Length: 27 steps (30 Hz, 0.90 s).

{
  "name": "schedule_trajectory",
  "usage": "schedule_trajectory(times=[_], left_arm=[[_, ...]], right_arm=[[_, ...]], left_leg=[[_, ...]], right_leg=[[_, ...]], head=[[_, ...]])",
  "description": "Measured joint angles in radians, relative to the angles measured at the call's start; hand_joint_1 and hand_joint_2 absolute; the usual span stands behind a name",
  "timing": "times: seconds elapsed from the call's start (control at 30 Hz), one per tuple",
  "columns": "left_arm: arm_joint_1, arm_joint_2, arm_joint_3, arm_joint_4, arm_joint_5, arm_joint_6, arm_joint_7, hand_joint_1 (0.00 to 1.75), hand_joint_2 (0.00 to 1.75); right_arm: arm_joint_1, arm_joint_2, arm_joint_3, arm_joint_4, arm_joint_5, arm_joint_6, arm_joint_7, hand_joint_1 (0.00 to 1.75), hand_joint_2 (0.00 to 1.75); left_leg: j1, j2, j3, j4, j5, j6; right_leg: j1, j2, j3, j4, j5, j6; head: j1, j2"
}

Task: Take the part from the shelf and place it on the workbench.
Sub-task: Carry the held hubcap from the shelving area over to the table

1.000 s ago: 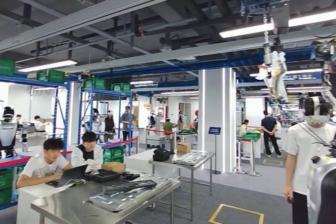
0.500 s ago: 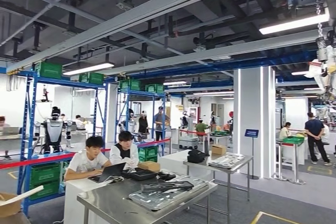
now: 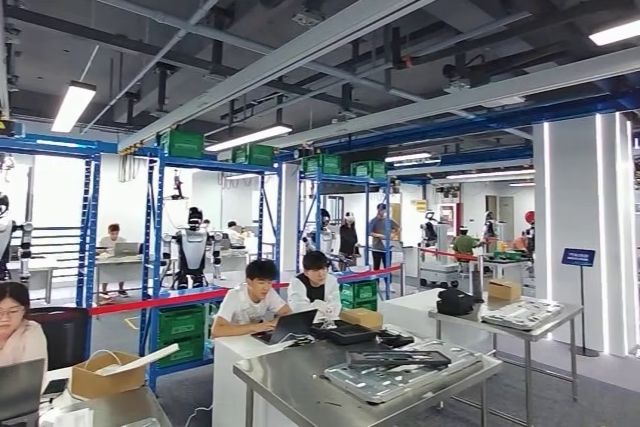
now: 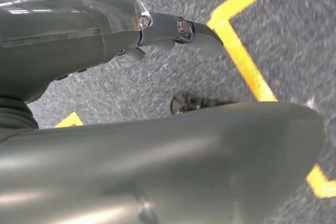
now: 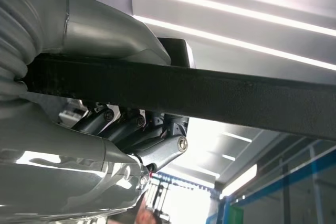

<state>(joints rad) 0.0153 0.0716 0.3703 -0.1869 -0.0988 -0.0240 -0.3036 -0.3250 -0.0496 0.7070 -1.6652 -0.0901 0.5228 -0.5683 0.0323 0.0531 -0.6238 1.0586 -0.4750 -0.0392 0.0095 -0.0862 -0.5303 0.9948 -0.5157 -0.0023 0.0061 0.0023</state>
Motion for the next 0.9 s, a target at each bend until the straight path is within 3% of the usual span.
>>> schedule_trajectory(times=[0.03, 0.1, 0.17, 0.2, 0.27, 0.33, 0.37, 0.4, 0.5, 0.57, 0.63, 0.7, 0.77, 0.83, 0.87, 0.9], left_arm=[[-0.001, -0.001, 0.001, 0.0, 0.0, -0.001, -0.001, 0.0, 1.75], [0.002, -0.002, 0.003, 0.0, 0.0, -0.004, -0.002, 0.0, 1.75], [0.006, -0.002, 0.004, 0.0, 0.0, -0.006, -0.004, 0.0, 1.75], [0.006, -0.002, 0.004, 0.0, 0.0, -0.007, -0.004, 0.0, 1.75], [0.004, -0.002, 0.005, 0.0, 0.0, -0.007, -0.004, 0.0, 1.75], [0.003, -0.002, 0.005, 0.0, 0.0, -0.007, -0.004, 0.0, 1.75], [0.003, -0.002, 0.005, 0.0, -0.001, -0.007, -0.004, 0.0, 1.75], [0.004, -0.002, 0.006, 0.0, -0.002, -0.007, -0.005, 0.0, 1.75], [0.003, -0.003, 0.006, 0.0, -0.007, -0.009, -0.008, 0.0, 1.75], [0.003, -0.004, 0.006, 0.0, -0.008, -0.01, -0.012, 0.0, 1.75], [0.008, -0.004, 0.009, 0.0, -0.011, -0.011, -0.015, 0.0, 1.75], [0.011, -0.004, 0.013, 0.0, -0.015, -0.013, -0.016, 0.0, 1.75], [0.006, -0.003, 0.015, 0.0, -0.017, -0.015, -0.018, 0.0, 1.75], [0.002, -0.003, 0.017, 0.0, -0.018, -0.016, -0.019, 0.0, 1.75], [0.003, -0.003, 0.018, 0.0, -0.018, -0.017, -0.019, 0.0, 1.75], [0.005, -0.002, 0.019, 0.0, -0.018, -0.017, -0.019, 0.0, 1.75]], right_arm=[[-0.001, 0.0, 0.0, 0.0, 0.0, 0.0, 0.0, 1.75, 1.75], [-0.001, 0.0, 0.0, 0.0, 0.0, 0.001, 0.001, 1.75, 1.75], [-0.002, 0.0, 0.0, 0.0, -0.001, 0.001, 0.0, 1.75, 1.75], [-0.002, 0.0, 0.0, 0.0, -0.001, 0.001, 0.0, 1.75, 1.75], [0.0, -0.001, 0.0, 0.0, -0.001, 0.001, 0.0, 1.75, 1.75], [0.004, -0.003, 0.0, 0.001, -0.001, 0.001, 0.0, 1.75, 1.75], [0.006, -0.003, 0.0, 0.002, -0.001, 0.001, 0.0, 1.75, 1.75], [0.007, -0.003, 0.0, 0.002, -0.001, 0.001, 0.0, 1.75, 1.75], [0.005, -0.003, -0.001, 0.002, -0.002, 0.001, 0.0, 1.75, 1.75], [0.004, -0.004, -0.002, 0.002, -0.003, 0.001, 0.0, 1.75, 1.75], [0.001, -0.002, -0.002, 0.002, -0.004, 0.002, 0.0, 1.75, 1.75], [-0.001, 0.0, -0.003, 0.002, -0.005, 0.003, 0.0, 1.75, 1.75], [0.001, 0.001, -0.003, 0.003, -0.005, 0.004, 0.0, 1.75, 1.75], [0.006, 0.001, -0.004, 0.004, -0.005, 0.005, 0.0, 1.75, 1.75], [0.007, 0.001, -0.004, 0.004, -0.003, 0.002, 0.0, 1.75, 1.75], [0.009, 0.001, -0.004, 0.004, -0.001, -0.002, 0.001, 1.75, 1.75]], left_leg=[[-0.003, 0.008, 0.007, -0.016, 0.001, 0.009], [-0.009, -0.009, 0.002, -0.015, 0.001, 0.031], [-0.01, -0.027, 0.001, -0.017, 0.004, 0.043], [-0.01, -0.036, 0.0, -0.018, 0.006, 0.048], [-0.012, -0.056, -0.001, -0.019, 0.008, 0.056], [-0.019, -0.081, -0.002, -0.018, 0.009, 0.061], [-0.022, -0.095, -0.002, -0.018, 0.01, 0.062], [-0.025, -0.108, -0.001, -0.018, 0.011, 0.063], [-0.025, -0.146, -0.001, -0.018, 0.014, 0.063], [-0.019, -0.168, -0.007, -0.02, 0.02, 0.055], [-0.016, -0.178, -0.013, -0.024, 0.025, 0.045], [-0.02, -0.138, -0.027, 0.0, 0.003, 0.038], [-0.02, -0.087, -0.072, 0.099, -0.057, 0.03], [-0.013, -0.072, -0.117, 0.209, -0.101, 0.019], [-0.009, -0.067, -0.12, 0.224, -0.099, 0.013], [-0.004, -0.064, -0.103, 0.201, -0.081, 0.008]], right_leg=[[0.003, -0.008, 0.0, 0.004, -0.004, 0.006], [0.002, -0.023, 0.002, 0.006, -0.007, 0.013], [-0.006, 0.001, -0.002, 0.025, -0.028, 0.021], [-0.009, 0.025, -0.015, 0.06, -0.053, 0.023], [-0.011, 0.07, -0.069, 0.184, -0.12, 0.024], [-0.01, 0.08, -0.123, 0.294, -0.154, 0.019], [-0.009, 0.083, -0.129, 0.301, -0.143, 0.014], [-0.007, 0.088, -0.116, 0.267, -0.113, 0.008], [0.002, 0.147, -0.036, 0.081, -0.011, -0.015], [0.006, 0.169, -0.017, 0.033, 0.004, -0.022], [0.006, 0.145, -0.009, 0.012, 0.008, -0.023], [0.002, 0.118, 0.0, -0.014, 0.016, -0.024], [0.0, 0.089, 0.003, -0.023, 0.02, -0.026], [-0.001, 0.062, 0.002, -0.022, 0.019, -0.024], [-0.002, 0.052, 0.001, -0.021, 0.018, -0.023], [-0.003, 0.045, 0.001, -0.019, 0.016, -0.02]], head=[[0.0, 0.0], [0.0, 0.0], [0.0, 0.0], [0.0, 0.0], [-0.001, 0.0], [0.0, 0.0], [0.0, 0.0], [0.0, 0.0], [0.0, 0.0], [0.0, 0.0], [0.0, 0.0], [0.0, 0.0], [0.0, 0.0], [0.0, 0.0], [0.0, 0.0], [0.0, 0.0]])
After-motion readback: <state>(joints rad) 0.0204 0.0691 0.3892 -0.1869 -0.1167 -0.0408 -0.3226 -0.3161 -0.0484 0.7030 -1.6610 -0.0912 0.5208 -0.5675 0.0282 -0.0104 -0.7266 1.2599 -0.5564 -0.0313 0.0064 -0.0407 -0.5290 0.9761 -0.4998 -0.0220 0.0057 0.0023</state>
